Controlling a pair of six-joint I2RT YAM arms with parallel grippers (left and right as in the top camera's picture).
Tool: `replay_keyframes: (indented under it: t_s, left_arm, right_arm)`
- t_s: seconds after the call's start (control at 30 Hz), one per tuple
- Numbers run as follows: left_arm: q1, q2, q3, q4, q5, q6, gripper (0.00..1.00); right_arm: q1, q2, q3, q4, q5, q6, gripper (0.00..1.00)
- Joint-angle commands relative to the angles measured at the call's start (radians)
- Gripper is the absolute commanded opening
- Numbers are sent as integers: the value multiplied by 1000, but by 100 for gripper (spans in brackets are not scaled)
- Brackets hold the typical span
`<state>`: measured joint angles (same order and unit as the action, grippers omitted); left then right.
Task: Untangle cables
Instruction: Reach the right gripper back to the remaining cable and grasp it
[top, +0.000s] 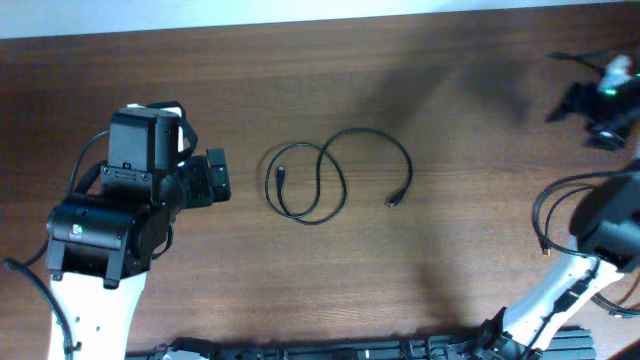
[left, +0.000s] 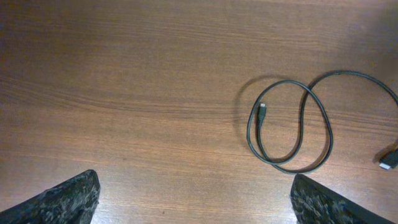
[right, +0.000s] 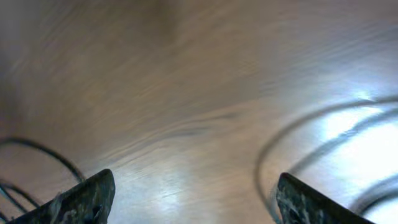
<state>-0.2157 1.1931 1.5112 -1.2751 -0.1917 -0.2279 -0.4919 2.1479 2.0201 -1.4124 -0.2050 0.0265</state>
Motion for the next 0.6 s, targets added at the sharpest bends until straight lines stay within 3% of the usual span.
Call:
replay_keyframes:
  t_s: [0.0, 0.17, 0.33, 0.57]
  left_arm:
    - [3, -8, 6, 1, -7, 9, 99]
    - [3, -8, 6, 1, -7, 9, 99]
    - [3, -8, 6, 1, -7, 9, 99]
    - [3, -8, 6, 1, -7, 9, 99]
  right_arm:
    - [207, 4, -71, 66, -13, -76, 83]
    - [553, 4, -105, 227, -20, -86, 96]
    - [833, 4, -104, 379, -196, -294, 99]
    - [991, 72, -105, 528, -256, -311, 99]
